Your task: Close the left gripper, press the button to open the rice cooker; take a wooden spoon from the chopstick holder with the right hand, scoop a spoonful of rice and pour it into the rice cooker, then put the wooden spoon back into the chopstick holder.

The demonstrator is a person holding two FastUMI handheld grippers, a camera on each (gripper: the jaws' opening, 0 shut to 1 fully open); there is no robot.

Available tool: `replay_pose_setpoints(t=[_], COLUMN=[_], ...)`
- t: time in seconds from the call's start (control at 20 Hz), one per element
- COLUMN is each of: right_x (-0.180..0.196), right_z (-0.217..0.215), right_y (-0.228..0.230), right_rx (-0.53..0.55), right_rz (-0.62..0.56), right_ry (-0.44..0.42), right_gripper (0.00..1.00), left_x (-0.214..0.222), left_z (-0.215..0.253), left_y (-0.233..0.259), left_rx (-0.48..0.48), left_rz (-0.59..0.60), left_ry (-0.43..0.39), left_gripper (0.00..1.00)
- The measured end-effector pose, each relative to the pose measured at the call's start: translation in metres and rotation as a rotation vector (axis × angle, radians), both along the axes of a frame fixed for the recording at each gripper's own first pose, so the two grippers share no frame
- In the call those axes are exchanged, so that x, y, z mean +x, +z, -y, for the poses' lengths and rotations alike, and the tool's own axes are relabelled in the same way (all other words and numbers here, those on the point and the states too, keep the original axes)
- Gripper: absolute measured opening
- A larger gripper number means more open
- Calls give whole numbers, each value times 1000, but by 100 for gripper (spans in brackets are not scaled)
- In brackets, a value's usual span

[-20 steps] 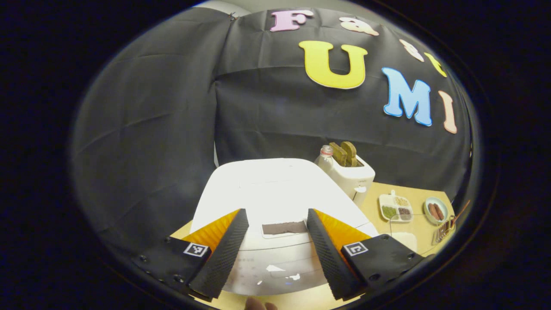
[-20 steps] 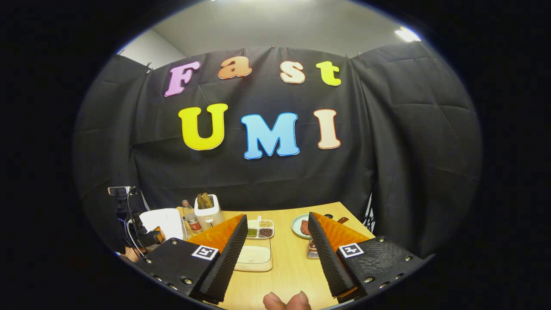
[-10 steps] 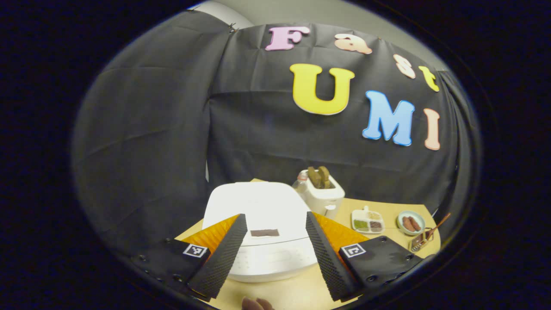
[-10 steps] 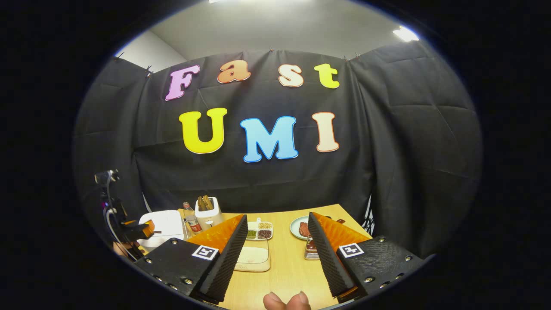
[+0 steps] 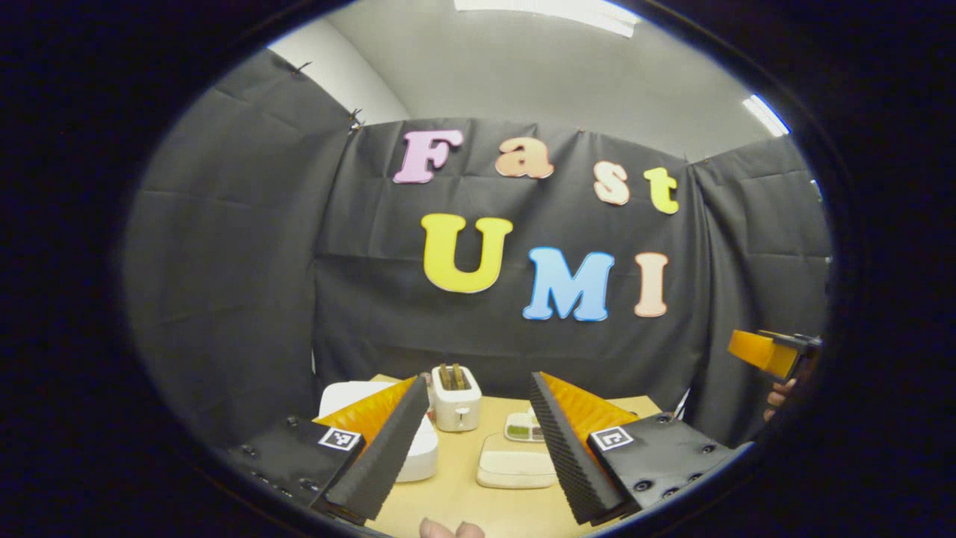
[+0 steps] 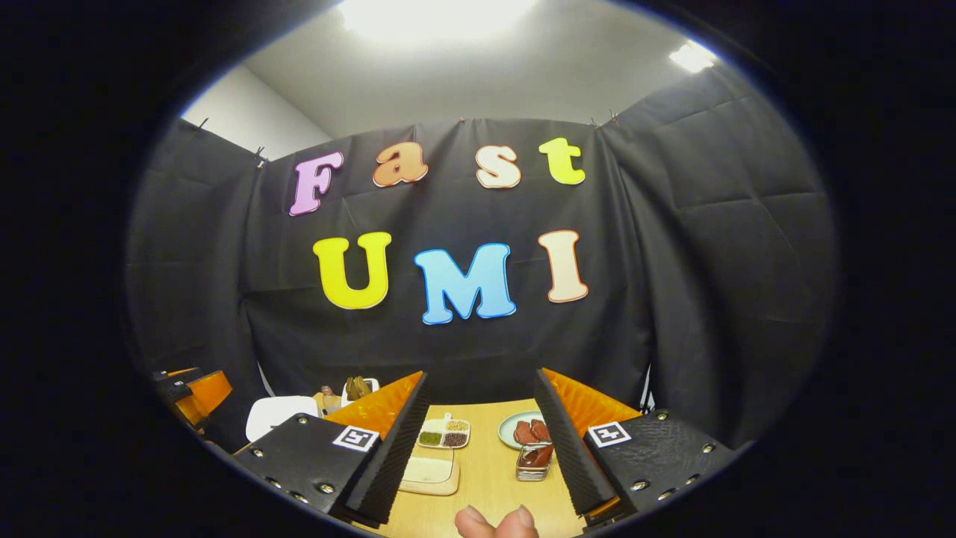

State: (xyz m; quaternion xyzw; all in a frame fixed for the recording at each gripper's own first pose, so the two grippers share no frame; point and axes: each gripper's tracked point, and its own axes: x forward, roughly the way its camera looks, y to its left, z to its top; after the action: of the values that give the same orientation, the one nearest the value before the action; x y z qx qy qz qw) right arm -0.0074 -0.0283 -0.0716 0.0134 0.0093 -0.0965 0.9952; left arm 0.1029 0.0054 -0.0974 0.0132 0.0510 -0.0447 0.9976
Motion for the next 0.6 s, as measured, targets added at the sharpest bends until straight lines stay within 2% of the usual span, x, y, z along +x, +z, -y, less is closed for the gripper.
replay_pose_setpoints(t=[0.2,0.45,0.6], right_x=[-13,-46,-50], right_z=[18,45,47], right_y=[7,25,23], right_rx=[28,34,43], right_rz=[17,41,19], right_ry=[34,-13,-26], right_gripper=[86,86,86], left_x=[-35,-49,-49], left_z=[29,60,69], left_y=[28,21,18], left_rx=[22,14,-6], left_rz=[29,-8,-27], left_ry=[12,-25,-49], left_gripper=[94,95,93])
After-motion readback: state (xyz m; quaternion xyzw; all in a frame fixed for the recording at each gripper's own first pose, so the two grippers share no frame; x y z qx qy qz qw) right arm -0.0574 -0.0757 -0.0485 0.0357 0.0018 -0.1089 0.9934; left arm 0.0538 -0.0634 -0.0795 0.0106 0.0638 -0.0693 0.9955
